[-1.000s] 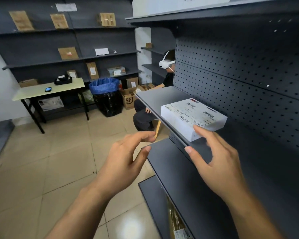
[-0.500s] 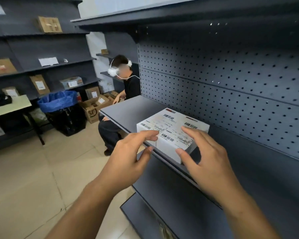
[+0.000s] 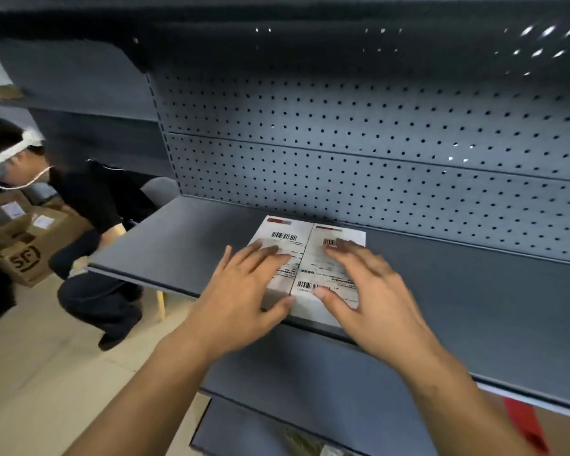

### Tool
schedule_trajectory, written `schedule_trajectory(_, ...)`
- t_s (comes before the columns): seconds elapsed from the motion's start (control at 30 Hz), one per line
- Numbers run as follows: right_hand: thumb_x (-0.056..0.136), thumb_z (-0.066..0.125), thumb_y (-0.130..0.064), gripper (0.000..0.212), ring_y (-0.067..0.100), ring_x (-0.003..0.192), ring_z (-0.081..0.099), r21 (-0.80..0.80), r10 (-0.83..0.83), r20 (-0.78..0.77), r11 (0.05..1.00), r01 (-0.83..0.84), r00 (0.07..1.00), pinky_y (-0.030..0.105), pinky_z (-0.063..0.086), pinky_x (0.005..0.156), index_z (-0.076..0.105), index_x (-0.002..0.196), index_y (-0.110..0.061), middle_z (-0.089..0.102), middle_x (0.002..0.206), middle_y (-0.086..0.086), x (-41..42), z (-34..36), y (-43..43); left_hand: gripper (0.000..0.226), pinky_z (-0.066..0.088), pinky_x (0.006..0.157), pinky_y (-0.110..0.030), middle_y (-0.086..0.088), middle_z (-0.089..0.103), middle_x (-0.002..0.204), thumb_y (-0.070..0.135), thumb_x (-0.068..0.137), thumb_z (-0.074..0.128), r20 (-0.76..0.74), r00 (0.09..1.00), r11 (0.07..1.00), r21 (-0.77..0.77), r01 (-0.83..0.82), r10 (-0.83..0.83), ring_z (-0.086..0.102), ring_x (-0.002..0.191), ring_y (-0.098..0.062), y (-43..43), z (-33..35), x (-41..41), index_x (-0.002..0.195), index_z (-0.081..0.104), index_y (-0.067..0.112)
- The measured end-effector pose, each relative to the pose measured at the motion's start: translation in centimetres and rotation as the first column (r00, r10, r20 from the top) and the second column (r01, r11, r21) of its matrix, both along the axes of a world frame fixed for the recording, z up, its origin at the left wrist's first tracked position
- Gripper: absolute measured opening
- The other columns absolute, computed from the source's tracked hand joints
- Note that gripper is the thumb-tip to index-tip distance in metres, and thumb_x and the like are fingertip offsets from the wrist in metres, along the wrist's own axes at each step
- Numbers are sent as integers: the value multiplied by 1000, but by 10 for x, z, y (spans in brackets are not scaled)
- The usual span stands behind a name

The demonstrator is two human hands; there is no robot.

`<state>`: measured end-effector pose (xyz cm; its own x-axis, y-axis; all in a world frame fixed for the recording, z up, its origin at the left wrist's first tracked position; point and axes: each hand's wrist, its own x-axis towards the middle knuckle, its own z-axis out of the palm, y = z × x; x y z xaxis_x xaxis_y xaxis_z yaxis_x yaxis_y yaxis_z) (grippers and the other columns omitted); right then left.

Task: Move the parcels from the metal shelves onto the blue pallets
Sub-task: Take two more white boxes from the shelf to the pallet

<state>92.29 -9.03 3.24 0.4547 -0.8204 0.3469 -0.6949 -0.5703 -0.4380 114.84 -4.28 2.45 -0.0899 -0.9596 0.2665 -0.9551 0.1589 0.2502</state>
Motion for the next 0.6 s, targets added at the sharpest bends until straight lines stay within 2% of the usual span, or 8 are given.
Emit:
schedule_trajectory(0.1,84,34,-78,80,12,150,31,17,-60,-84,998,62,995,37,34,121,42,153,-38,33,165,-14,13,-4,8,72,14,124,-57,17,37,157,72,85,38,33,997,997,10,74,-74,20,153,-12,-5,-7,14,148,40,37)
schedule_trajectory(0.2,90,45,-75,77,10,154,24,46,-71,-202,996,82,977,39,33,122,32,158,-40,20,169,-16,20,-6,17,74,18,122,-58,19,34,159,75,83,39,30,992,992,20,126,-127,20,152,-9,-8,-12,24,148,40,39)
schedule_trajectory(0.3,93,53,-69,79,2,157,10,61,-80,-297,993,103,952,34,26,122,24,161,-41,11,170,-20,27,-3,29,82,18,124,-54,18,28,162,79,80,39,44,983,984,32,176,-178,16,153,-9,-8,-15,32,152,36,39)
schedule_trajectory(0.37,90,56,-70,84,-1,156,3,69,-101,-334,989,131,937,32,28,121,19,161,-42,5,170,-23,31,0,36,85,22,123,-52,18,25,163,78,78,46,47,978,979,34,202,-203,12,153,-9,-7,-19,36,153,32,40)
schedule_trajectory(0.47,87,62,-69,90,-4,155,-2,66,-116,-375,986,152,920,32,31,119,16,161,-44,2,169,-27,35,0,47,89,32,119,-49,15,23,164,64,78,68,64,970,972,17,234,-235,14,154,-13,-3,-27,41,154,29,38)
schedule_trajectory(0.53,87,67,-64,92,-5,155,-2,49,-133,-397,985,165,908,33,33,118,16,161,-45,0,168,-28,35,-4,53,93,39,115,-47,12,29,162,49,74,81,73,970,972,-21,236,-234,22,152,-16,1,-31,42,153,35,34)
schedule_trajectory(0.6,82,77,-55,92,-2,155,11,-16,-169,-384,984,177,908,39,42,112,27,159,-43,13,169,-25,36,-11,58,93,44,111,-45,9,39,158,35,68,88,66,974,970,-92,224,-218,32,147,-20,4,-34,41,149,43,30)
